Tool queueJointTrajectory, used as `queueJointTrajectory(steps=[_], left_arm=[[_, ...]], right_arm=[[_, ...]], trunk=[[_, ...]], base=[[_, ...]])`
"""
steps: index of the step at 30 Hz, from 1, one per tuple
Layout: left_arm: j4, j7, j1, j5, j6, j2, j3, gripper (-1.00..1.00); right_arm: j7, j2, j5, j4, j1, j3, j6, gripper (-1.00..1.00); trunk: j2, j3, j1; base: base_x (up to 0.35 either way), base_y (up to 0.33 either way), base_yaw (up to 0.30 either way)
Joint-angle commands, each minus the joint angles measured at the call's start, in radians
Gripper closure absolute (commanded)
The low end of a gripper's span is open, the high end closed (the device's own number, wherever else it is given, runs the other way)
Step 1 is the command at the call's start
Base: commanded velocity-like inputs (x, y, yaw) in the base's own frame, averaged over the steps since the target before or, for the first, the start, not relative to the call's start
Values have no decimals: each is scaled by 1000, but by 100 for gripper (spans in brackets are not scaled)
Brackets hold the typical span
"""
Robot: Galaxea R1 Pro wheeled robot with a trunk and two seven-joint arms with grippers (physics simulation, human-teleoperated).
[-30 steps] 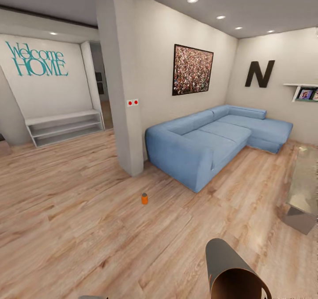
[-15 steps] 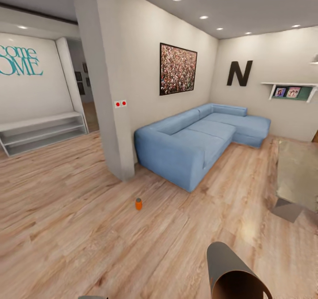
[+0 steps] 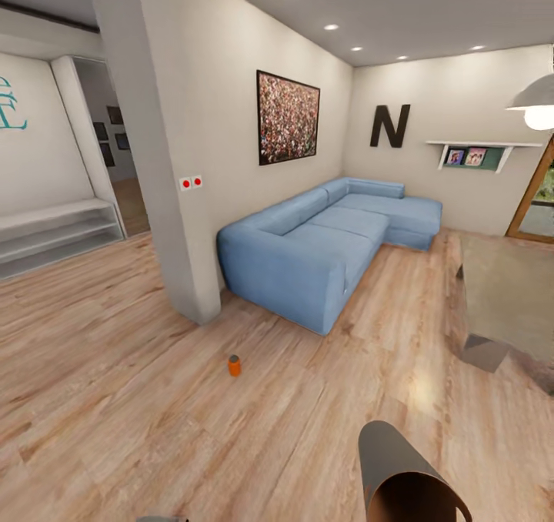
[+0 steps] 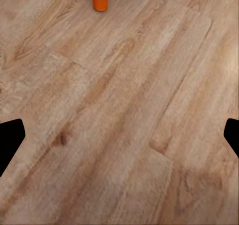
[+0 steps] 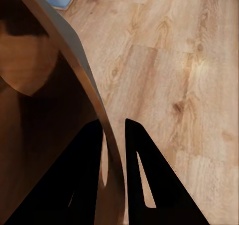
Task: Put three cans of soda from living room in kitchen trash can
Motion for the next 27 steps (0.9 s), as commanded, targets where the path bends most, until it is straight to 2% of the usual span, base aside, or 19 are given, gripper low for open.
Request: queueJointTrajectory(steps=[1, 14, 27], left_arm=[[0, 0, 0, 0, 0, 0, 0, -100], [0, 0, 0, 0, 0, 0, 0, -100], [0, 0, 0, 0, 0, 0, 0, -100]], right_arm=[[6, 0, -2, -2, 0, -2, -2, 100], [7, -5, -4, -1, 0, -4, 1, 100], [9, -4, -3, -2, 0, -2, -4, 100]], trunk=[[0, 0, 0], [0, -18, 0], [0, -28, 0]], base=[[161, 294, -65], [161, 294, -37], [161, 294, -162]])
